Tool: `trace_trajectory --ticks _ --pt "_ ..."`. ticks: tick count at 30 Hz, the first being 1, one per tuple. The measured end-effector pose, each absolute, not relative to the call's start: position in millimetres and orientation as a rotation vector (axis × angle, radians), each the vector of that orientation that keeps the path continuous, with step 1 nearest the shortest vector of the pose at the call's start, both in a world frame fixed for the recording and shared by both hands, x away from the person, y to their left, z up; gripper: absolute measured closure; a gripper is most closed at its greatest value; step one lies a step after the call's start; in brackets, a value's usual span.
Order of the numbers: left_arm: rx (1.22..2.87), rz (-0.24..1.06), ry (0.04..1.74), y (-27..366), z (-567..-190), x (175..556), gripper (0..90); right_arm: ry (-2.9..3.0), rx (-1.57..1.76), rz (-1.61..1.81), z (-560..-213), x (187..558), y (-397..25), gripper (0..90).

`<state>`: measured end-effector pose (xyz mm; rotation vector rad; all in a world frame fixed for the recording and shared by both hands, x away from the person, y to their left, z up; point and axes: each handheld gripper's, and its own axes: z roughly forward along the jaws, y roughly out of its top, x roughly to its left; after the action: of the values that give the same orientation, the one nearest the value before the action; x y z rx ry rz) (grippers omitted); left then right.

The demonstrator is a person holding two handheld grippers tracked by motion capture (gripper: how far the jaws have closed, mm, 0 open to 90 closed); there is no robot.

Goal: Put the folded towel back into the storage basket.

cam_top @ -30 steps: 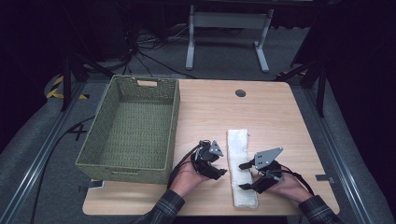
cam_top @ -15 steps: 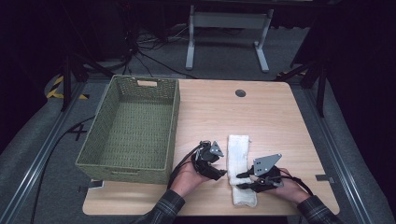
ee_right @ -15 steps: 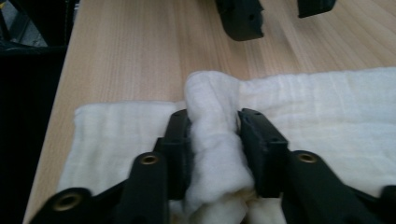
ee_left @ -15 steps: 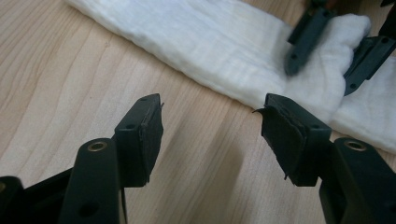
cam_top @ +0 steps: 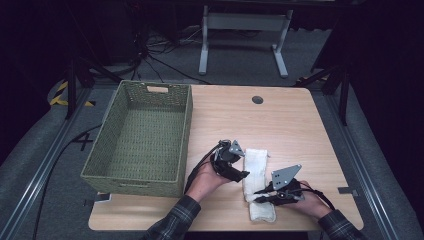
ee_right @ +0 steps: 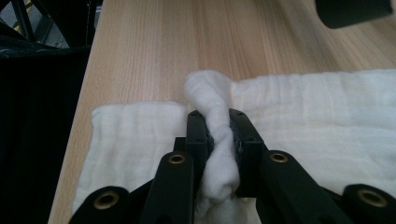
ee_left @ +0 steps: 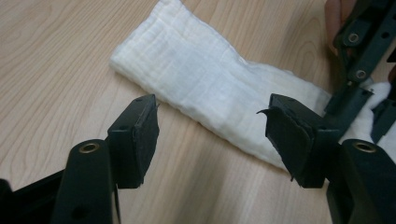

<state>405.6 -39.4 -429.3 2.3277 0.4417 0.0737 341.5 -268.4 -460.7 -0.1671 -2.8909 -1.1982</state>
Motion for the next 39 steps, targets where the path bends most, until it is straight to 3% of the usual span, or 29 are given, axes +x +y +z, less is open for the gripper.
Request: trace_trajectory --ticks 18,27,31,32,33,35,37,39 --pt "2.343 0.072 0.328 -74 -433 455 28.7 -2.843 -0.078 -1.161 -460 332 -266 80.8" --pt "2.407 0.022 0.296 -92 -458 462 29.6 -2.842 -0.077 -1.161 -460 332 -266 80.8" --pt "2.425 0.031 0.254 -93 -457 459 37.8 -2.841 -0.079 -1.161 -460 332 -266 80.8" --pt "2.425 0.02 0.248 -93 -456 458 40.9 -2.84 -0.081 -1.161 -460 333 -266 80.8" --pt "2.427 0.013 0.229 -93 -456 457 49.5 -2.838 -0.082 -1.16 -460 333 -266 80.8" --pt "2.428 0.007 0.218 -93 -455 456 52.4 -2.838 -0.083 -1.16 -460 333 -266 80.8" --pt "2.421 -0.037 0.201 -93 -455 456 68.5 -2.832 -0.088 -1.16 -461 333 -266 80.8" --pt "2.419 -0.053 0.197 -93 -455 455 76.0 -2.833 -0.093 -1.157 -460 334 -266 80.8"
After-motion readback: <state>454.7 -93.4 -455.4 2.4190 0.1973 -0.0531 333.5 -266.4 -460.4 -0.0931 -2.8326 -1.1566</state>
